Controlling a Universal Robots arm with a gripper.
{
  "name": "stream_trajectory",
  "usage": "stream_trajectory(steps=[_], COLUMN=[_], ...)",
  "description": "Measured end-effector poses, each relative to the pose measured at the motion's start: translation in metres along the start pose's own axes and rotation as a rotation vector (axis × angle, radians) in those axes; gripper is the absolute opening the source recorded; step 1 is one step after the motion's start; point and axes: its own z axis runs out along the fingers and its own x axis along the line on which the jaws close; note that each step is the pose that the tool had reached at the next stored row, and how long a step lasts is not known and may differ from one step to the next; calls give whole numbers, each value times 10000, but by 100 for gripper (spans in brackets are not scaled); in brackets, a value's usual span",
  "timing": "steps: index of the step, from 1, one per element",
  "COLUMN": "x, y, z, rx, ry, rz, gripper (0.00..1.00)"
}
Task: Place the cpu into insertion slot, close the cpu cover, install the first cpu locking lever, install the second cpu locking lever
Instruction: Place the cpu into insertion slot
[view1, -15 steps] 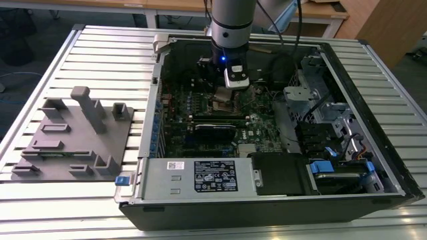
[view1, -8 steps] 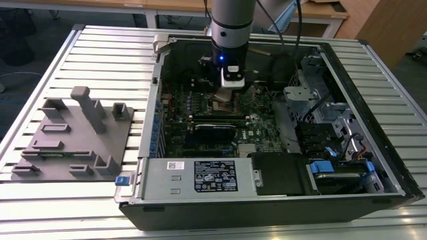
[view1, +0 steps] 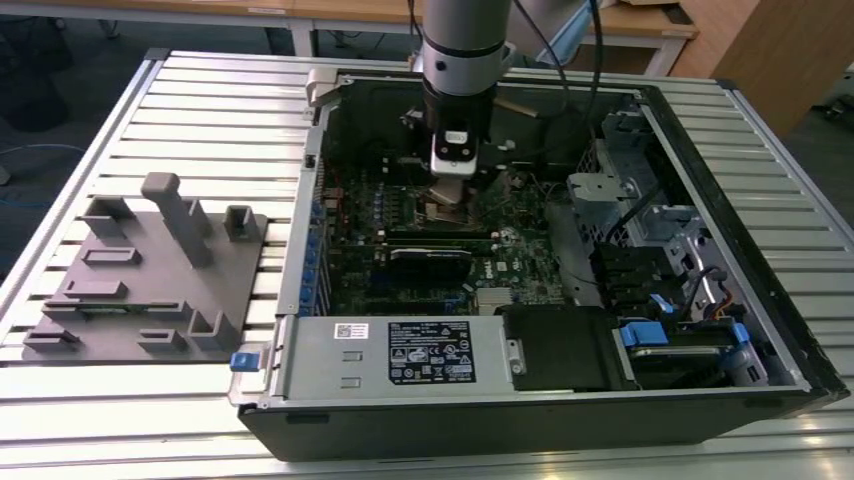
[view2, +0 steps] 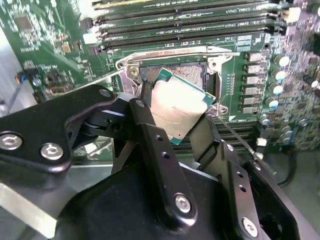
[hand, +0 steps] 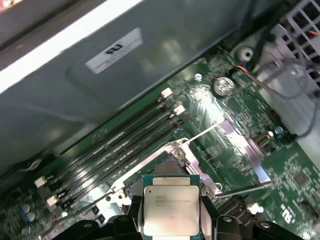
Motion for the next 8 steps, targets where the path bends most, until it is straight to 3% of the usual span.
stream_trajectory(steps=[8], x=[0], y=[0], z=[0], rx=[26], ry=[-135], rz=[1461], gripper=[54])
